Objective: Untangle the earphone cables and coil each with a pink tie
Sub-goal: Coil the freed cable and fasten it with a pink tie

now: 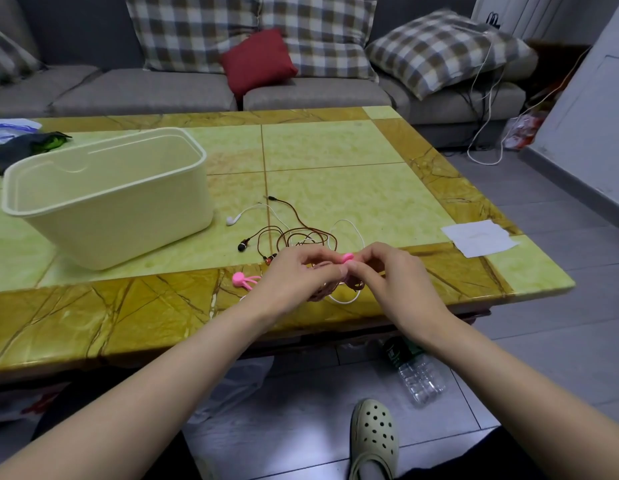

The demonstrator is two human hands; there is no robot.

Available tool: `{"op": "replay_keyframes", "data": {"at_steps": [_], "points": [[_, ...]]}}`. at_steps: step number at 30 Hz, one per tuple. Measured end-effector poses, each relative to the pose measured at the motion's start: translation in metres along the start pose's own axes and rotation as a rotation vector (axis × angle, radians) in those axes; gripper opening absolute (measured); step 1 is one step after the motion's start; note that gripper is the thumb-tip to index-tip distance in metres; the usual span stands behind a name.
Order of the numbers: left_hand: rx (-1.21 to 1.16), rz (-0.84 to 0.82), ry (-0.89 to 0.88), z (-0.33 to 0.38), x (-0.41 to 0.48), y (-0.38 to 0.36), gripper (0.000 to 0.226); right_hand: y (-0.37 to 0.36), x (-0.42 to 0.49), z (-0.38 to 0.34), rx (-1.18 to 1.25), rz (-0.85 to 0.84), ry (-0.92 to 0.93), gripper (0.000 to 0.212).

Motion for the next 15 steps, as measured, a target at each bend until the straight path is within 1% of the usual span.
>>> {"op": "replay_keyframes", "data": {"at_steps": [4,6,8,11,15], "points": [[0.018,0.072,-0.094,-0.0025,0.0016,-0.0001,0.011,-0.0003,0.0022,-0.0022,0.033,-0.005,-0.048,0.015],[0.036,0.11,-0.148,-0.0041,0.0021,-0.0022,0.005,0.0002,0.0036,-0.0042,0.104,-0.008,-0.168,0.018],[0.057,0.133,-0.21,-0.0043,0.0013,-0.0049,0.002,-0.0006,0.0047,-0.0042,0.286,-0.024,-0.345,0.021],[0.112,0.175,-0.305,-0.0047,0.0001,-0.0071,0.004,-0.004,0.0066,-0.0034,0.566,-0.039,-0.569,0.01],[0.238,0.25,-0.492,-0.0055,0.0014,-0.0076,0.006,-0.0064,0.0099,-0.0076,0.753,-0.032,-0.701,0.021]]}}
Point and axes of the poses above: each hand's wrist, its own x-axis towards the middle knuckle, its own y-axis out of the back of the hand, z = x × y, the point moved 1 cm from there along x, towards the middle knuckle, and after that the axes turned 7 degrees about z, right-handed, at the moved point
